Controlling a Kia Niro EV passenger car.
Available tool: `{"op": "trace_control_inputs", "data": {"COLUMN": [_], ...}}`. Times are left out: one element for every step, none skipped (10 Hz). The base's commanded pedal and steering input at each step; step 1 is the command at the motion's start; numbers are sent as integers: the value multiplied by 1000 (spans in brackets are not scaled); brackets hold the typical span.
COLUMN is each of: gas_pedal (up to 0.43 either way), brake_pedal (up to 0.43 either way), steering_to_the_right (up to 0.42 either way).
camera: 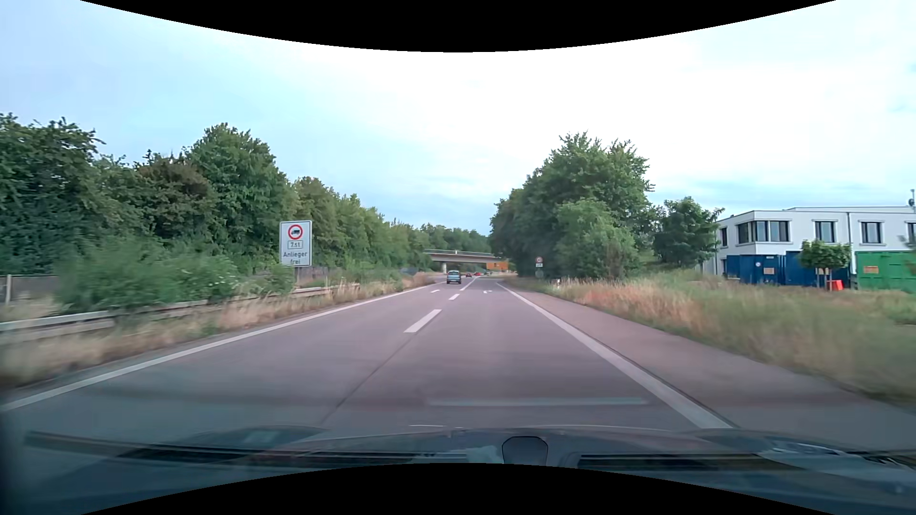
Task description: Follow the waypoints while adhering to traffic rules and regulations
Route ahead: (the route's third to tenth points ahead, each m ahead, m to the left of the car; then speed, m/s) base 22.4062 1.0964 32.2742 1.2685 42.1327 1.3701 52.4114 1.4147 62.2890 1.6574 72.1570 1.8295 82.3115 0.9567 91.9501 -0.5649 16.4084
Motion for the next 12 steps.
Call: {"op": "trace_control_inputs", "data": {"gas_pedal": [0, 0, 0, 0, 0, 0, 0, 0, 0, 0, 0, 0], "brake_pedal": [189, 189, 189, 128, 0, 0, 0, 0, 0, 0, 0, 0], "steering_to_the_right": [-2, -3, -3, -3, -3, -3, -3, -3, -3, -2, -3, -3]}}
